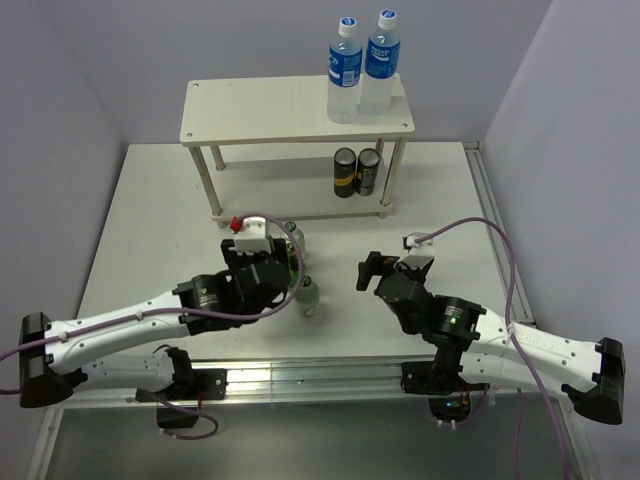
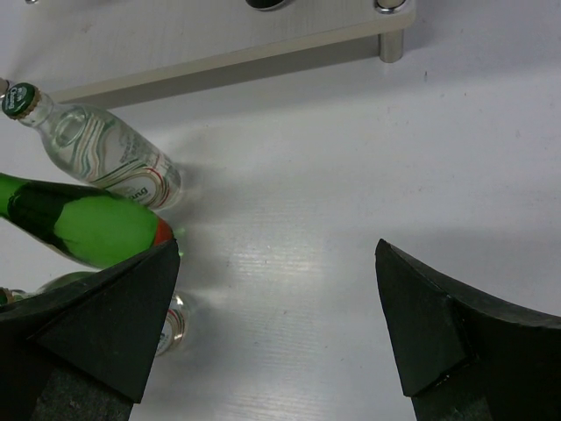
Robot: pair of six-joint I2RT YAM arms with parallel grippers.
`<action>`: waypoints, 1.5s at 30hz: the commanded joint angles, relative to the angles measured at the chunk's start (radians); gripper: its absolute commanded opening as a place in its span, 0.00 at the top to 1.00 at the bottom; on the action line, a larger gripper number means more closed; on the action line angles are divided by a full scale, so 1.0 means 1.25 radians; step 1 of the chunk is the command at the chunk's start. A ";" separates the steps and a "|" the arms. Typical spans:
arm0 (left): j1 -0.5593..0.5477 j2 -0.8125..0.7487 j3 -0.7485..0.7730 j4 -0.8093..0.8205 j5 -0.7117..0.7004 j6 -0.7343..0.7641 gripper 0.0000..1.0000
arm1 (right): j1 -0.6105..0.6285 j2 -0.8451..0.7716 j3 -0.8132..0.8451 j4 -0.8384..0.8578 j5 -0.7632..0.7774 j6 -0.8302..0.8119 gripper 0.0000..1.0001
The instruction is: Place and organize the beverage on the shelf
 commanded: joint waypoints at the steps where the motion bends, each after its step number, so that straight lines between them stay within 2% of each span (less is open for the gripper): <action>1: 0.035 -0.038 0.132 0.009 -0.081 0.156 1.00 | 0.007 -0.006 0.022 0.029 0.029 -0.002 0.00; 2: 0.063 -0.036 0.178 0.038 -0.070 0.222 1.00 | 0.007 -0.008 0.023 0.027 0.030 -0.002 0.00; 5: 0.118 -0.021 0.249 0.078 -0.017 0.321 1.00 | 0.006 -0.010 0.025 0.026 0.034 -0.004 0.00; 6: 0.162 -0.007 0.300 0.103 0.004 0.375 1.00 | 0.007 -0.013 0.025 0.025 0.034 -0.004 0.00; 9: 0.261 0.033 0.414 0.116 0.084 0.441 1.00 | 0.007 -0.017 0.029 0.019 0.035 -0.002 0.00; 17: 0.469 0.171 0.646 0.109 0.251 0.491 1.00 | 0.006 -0.055 0.012 0.004 0.039 0.009 0.00; 26: 0.636 0.305 0.793 0.125 0.388 0.498 1.00 | 0.006 -0.115 -0.028 -0.019 0.031 0.033 0.00; 32: 0.689 0.409 0.883 0.111 0.433 0.486 1.00 | 0.007 -0.127 -0.047 -0.028 0.034 0.052 0.00; 38: 0.706 0.465 0.938 0.093 0.452 0.476 1.00 | 0.007 -0.114 -0.052 -0.020 0.036 0.057 0.00; 45: 0.721 0.481 0.902 0.111 0.468 0.467 1.00 | 0.006 -0.098 -0.052 -0.018 0.035 0.065 0.00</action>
